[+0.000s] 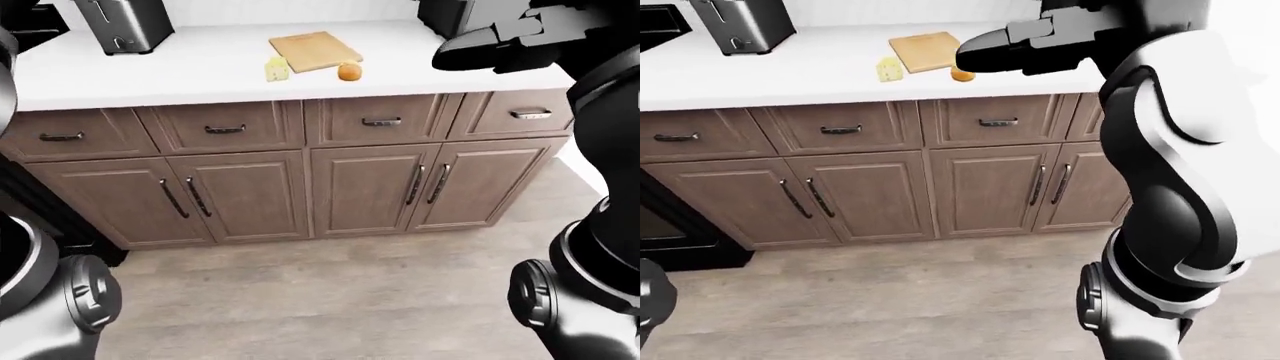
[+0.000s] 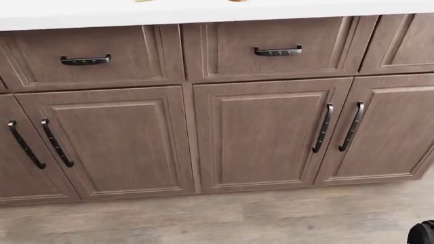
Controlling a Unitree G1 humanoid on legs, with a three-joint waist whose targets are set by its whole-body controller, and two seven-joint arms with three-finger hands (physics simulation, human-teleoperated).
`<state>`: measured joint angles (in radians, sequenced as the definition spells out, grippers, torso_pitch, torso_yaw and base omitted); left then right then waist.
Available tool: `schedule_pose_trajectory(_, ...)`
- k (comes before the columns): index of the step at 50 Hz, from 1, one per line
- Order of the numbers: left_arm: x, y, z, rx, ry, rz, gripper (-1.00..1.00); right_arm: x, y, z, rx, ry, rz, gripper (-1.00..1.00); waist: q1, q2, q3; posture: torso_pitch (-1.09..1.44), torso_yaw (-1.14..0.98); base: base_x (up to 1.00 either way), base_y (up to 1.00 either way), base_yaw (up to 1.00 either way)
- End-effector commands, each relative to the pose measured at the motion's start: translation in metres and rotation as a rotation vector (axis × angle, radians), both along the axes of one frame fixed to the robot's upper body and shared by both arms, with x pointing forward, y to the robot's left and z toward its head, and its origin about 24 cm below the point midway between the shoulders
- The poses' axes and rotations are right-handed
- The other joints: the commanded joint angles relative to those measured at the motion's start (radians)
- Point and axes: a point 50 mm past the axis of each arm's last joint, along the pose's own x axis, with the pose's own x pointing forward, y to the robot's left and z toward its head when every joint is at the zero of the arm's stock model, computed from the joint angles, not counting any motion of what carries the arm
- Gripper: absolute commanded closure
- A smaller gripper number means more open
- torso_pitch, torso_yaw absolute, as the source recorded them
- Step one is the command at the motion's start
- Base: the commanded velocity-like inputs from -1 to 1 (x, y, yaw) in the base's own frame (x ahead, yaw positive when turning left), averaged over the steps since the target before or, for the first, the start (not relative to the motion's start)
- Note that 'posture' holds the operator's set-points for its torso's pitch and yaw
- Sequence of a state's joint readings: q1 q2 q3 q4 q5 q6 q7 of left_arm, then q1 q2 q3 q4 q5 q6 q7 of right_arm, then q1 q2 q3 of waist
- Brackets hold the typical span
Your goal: Place the bread and cheese on the cutting board.
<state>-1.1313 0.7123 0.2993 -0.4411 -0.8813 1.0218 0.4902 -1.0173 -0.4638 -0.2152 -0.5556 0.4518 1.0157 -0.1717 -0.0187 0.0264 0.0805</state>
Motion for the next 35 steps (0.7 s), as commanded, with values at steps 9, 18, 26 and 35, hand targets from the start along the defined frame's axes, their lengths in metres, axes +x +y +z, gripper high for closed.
schedule_pose_trajectory(9, -0.0042, 0.0008, 0.0062, -0.007, -0.039, 0.009, -1.0, -0.0026, 0.0023, 0.0048, -0.013, -0.039, 0.006, -1.0, 0.021, -0.031, -0.035, 0.0, 0.0, 0.05, 0.0, 0.0)
schedule_pose_trajectory(18, -0.0032, 0.0003, 0.0053, -0.001, -0.038, 0.012, -1.0, -0.0017, 0.0031, 0.0032, -0.017, -0.033, 0.004, -1.0, 0.018, -0.007, -0.032, 0.0, 0.0, 0.21, 0.0, 0.0)
schedule_pose_trajectory(26, -0.0033, -0.0003, 0.0043, 0.003, -0.037, 0.015, -1.0, -0.002, 0.003, 0.0035, -0.011, -0.038, 0.008, -1.0, 0.018, 0.034, -0.033, 0.0, 0.0, 0.23, 0.0, 0.0)
schedule_pose_trajectory(35, -0.0035, 0.0016, 0.0056, -0.001, -0.04, 0.018, -1.0, -0.0038, 0.0024, 0.0053, -0.008, -0.046, 0.011, -1.0, 0.025, -0.052, -0.036, 0.0, 0.0, 0.23, 0.0, 0.0)
